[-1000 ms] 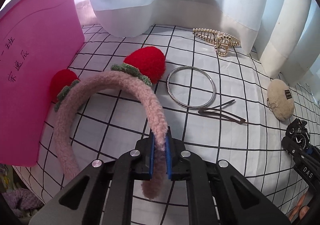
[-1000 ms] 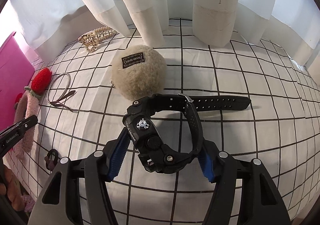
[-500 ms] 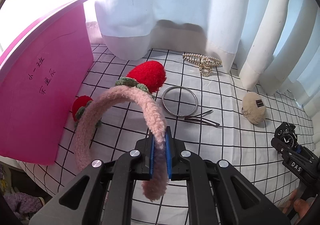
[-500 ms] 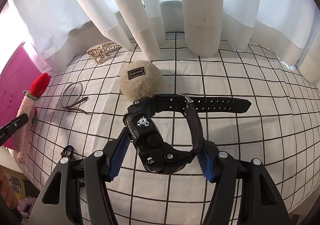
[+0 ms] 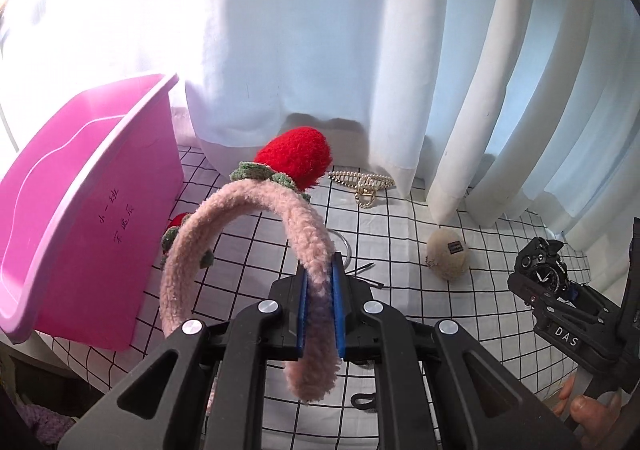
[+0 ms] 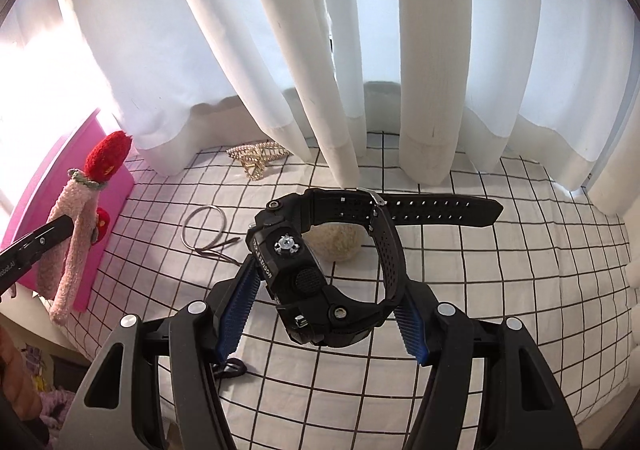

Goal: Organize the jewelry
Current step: 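Lift the headband and watch over the pink tub and release both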

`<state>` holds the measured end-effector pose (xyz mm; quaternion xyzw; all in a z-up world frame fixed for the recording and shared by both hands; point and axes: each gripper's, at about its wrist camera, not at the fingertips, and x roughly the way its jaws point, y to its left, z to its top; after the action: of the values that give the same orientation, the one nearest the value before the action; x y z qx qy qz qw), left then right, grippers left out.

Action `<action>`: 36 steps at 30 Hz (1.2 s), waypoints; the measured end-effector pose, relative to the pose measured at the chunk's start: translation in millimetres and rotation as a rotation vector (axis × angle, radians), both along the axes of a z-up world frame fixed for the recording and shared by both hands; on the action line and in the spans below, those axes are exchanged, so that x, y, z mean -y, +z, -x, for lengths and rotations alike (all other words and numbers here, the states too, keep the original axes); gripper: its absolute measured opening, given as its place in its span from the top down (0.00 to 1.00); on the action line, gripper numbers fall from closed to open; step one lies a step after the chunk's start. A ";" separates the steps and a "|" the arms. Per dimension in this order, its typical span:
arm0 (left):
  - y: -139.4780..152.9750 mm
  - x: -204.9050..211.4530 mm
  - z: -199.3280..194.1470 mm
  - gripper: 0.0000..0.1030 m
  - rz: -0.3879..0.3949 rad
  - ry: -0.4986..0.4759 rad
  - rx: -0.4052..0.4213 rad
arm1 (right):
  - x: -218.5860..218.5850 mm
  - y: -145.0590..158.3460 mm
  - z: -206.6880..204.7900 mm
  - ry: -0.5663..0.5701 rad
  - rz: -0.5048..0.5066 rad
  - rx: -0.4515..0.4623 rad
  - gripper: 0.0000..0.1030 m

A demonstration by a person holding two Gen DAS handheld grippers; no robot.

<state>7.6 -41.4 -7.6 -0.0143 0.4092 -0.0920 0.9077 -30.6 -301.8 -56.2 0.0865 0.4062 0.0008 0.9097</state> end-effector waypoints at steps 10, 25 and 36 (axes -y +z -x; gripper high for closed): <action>71.0 -22.1 10.8 0.89 0.010 0.021 0.156 | -41.5 55.3 -15.3 0.103 -0.003 0.108 0.41; 135.4 -130.8 19.2 0.87 -0.003 0.185 0.288 | -188.3 113.7 -82.0 0.404 -0.037 0.235 0.41; 96.6 -225.0 1.3 0.87 0.016 0.341 0.162 | -316.6 116.7 -130.2 0.602 -0.014 0.187 0.41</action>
<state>6.3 183.6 89.0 -0.0833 0.3255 0.0590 0.9400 99.6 14.8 60.5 -0.0319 0.3283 0.2810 0.9013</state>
